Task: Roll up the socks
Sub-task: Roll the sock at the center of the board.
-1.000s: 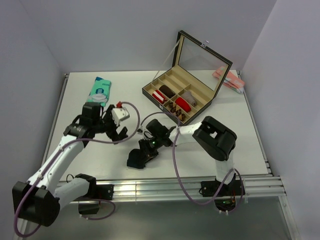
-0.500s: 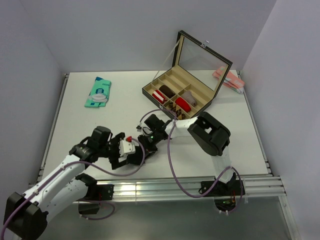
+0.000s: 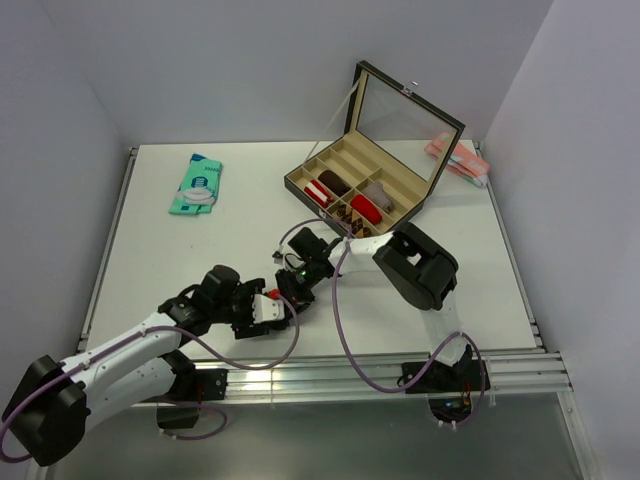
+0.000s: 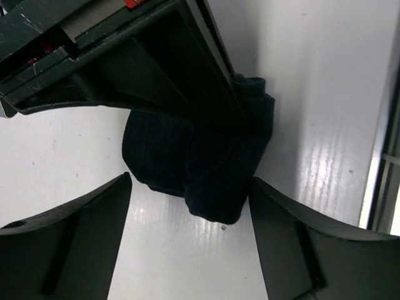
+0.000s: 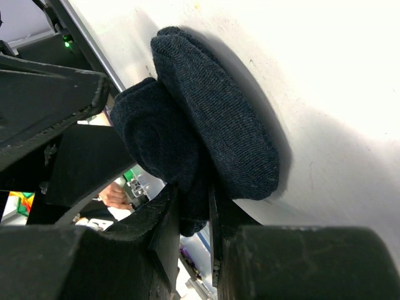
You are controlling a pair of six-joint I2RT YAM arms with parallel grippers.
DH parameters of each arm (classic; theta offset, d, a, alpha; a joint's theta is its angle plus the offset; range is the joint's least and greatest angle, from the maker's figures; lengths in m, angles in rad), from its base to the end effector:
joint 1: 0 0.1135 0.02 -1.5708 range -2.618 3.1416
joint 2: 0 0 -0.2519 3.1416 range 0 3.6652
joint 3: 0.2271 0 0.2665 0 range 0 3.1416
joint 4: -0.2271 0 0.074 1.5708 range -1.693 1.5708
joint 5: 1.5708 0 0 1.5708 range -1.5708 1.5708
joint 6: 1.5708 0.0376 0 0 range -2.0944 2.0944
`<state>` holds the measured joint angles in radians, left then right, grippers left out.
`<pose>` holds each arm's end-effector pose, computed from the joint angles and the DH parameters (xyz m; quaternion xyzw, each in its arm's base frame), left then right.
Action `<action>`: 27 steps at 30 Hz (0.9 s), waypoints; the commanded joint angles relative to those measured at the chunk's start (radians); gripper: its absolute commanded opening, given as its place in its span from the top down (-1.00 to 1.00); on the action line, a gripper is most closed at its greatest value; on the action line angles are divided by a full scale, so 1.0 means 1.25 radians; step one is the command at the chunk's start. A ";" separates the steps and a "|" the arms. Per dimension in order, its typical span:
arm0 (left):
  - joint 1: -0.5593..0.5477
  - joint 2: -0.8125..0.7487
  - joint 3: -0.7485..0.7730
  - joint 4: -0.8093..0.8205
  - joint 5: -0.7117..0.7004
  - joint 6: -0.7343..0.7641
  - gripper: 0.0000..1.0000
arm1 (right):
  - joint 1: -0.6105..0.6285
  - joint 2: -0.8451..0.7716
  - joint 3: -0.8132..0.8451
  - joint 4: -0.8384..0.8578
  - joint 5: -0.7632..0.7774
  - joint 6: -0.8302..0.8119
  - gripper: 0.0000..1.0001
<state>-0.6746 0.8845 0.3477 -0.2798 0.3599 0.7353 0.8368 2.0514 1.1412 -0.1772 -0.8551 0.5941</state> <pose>0.1393 -0.1284 0.1476 0.6429 0.6540 -0.1553 0.3672 0.2395 0.3079 0.0813 0.2055 -0.8650 -0.4467 0.0997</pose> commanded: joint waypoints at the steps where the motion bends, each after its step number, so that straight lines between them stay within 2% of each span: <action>1: -0.011 0.021 0.000 0.100 -0.029 -0.026 -0.57 | -0.008 0.036 -0.007 -0.059 0.129 -0.025 1.00; 11: -0.047 -0.007 0.002 0.048 0.027 0.002 -0.41 | -0.014 0.040 -0.002 -0.067 0.133 -0.032 1.00; 21: -0.103 0.047 0.000 0.051 0.015 0.008 -0.33 | -0.017 0.045 0.007 -0.072 0.128 -0.036 1.00; 27: -0.113 0.099 0.016 0.064 0.003 -0.008 -0.11 | -0.017 0.036 -0.001 -0.064 0.126 -0.038 1.00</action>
<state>-0.8066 0.9771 0.3412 -0.2134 0.3531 0.7391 0.8310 2.0579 1.1530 -0.1986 -0.8589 0.5911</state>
